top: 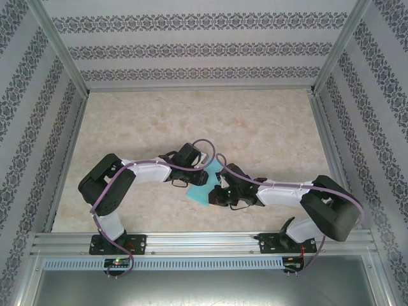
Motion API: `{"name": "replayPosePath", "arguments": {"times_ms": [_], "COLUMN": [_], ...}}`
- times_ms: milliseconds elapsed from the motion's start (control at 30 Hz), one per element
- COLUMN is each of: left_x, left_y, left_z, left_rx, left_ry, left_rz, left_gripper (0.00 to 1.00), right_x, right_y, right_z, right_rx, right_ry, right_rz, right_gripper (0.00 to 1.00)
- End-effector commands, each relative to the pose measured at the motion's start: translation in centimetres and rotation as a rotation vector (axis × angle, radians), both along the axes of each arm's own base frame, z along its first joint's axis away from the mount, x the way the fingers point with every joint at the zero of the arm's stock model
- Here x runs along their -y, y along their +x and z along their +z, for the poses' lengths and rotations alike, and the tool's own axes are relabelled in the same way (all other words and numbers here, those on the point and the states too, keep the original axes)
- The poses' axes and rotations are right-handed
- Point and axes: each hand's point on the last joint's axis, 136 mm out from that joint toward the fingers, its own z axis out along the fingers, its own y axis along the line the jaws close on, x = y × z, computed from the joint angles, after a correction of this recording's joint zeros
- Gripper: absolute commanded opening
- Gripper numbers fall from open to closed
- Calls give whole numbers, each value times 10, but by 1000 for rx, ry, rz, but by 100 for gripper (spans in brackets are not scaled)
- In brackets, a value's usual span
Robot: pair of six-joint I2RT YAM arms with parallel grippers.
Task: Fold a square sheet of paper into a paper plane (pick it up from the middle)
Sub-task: First fold the paper in half at the center of the table.
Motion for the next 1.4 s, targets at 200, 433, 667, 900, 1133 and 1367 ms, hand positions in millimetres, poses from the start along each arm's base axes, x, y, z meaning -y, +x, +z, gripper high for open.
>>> {"name": "replayPosePath", "arguments": {"times_ms": [200,433,667,900,1133,1367], "left_x": [-37,-39,-42,-39,-36,-33], "left_y": [-32,-32,-31,-32,-31,-29], "left_z": [-46,-45,-45,-42,-39,-35], "left_rx": [-154,-152,-151,-159,-157,-154], "left_ry": [161,164,156,138,118,105], "left_rz": [10,13,20,22,22,20], "left_gripper": [33,33,33,33,33,33], "right_x": [-25,-5,30,24,36,60], "right_y": [4,-18,-41,-25,12,56], "right_z": [-4,-24,-42,-17,18,29], "right_rx": [-9,-55,-101,-34,35,70], "right_ry": [34,-74,-207,-164,-37,0], "right_rz": [2,38,54,33,-94,-219], "right_gripper": [6,7,6,7,10,33]}}
